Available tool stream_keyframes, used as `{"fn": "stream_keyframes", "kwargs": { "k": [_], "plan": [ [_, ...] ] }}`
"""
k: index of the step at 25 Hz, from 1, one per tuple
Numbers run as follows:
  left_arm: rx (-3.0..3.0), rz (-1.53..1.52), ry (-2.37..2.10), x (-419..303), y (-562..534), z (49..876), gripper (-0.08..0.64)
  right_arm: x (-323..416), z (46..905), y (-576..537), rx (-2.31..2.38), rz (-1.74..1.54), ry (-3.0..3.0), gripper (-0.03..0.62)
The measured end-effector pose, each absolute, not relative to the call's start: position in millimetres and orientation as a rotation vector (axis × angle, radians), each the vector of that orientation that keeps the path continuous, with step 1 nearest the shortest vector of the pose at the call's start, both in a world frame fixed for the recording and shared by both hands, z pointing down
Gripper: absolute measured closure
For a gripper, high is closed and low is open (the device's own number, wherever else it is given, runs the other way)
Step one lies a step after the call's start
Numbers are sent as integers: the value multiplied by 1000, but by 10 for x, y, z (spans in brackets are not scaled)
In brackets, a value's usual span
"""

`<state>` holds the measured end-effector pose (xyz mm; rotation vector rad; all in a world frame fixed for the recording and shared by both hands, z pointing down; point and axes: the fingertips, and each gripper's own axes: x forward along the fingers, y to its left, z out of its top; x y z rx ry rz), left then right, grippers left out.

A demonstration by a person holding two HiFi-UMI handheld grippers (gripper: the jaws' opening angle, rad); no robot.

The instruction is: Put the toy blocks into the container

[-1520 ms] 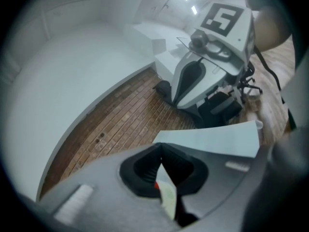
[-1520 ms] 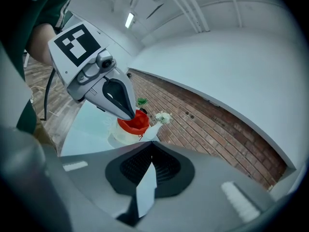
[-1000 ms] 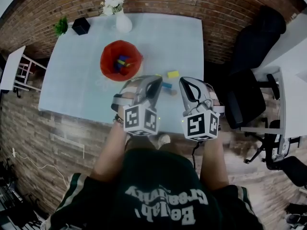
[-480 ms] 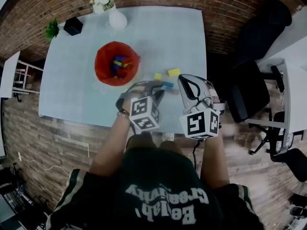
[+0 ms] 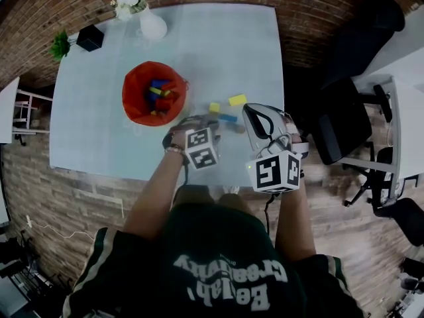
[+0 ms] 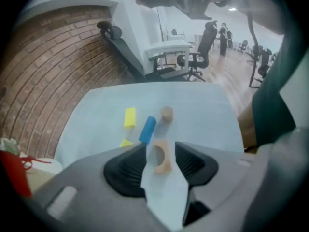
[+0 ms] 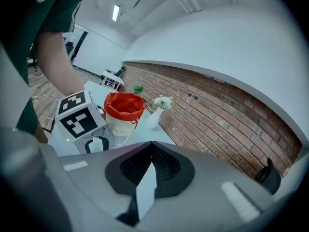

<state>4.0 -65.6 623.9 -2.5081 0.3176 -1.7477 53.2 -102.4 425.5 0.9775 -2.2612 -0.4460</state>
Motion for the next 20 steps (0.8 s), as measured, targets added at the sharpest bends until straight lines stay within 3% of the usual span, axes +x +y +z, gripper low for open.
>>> {"fn": "stream_keyframes", "kwargs": {
  "k": [14,17,20],
  "plan": [
    [-2523,-1884,220,5,-710,6692,377,553,4388,-1166,977,-396,-2246,586],
    [-2504,-1895,220,-5,-685,6775,472,549,4392,-1174,973,-399,-2248,586],
    [-2507,-1894,218,2,-677,6774,479,544,4403,-1169,965,-402,-2247,586]
  ]
}}
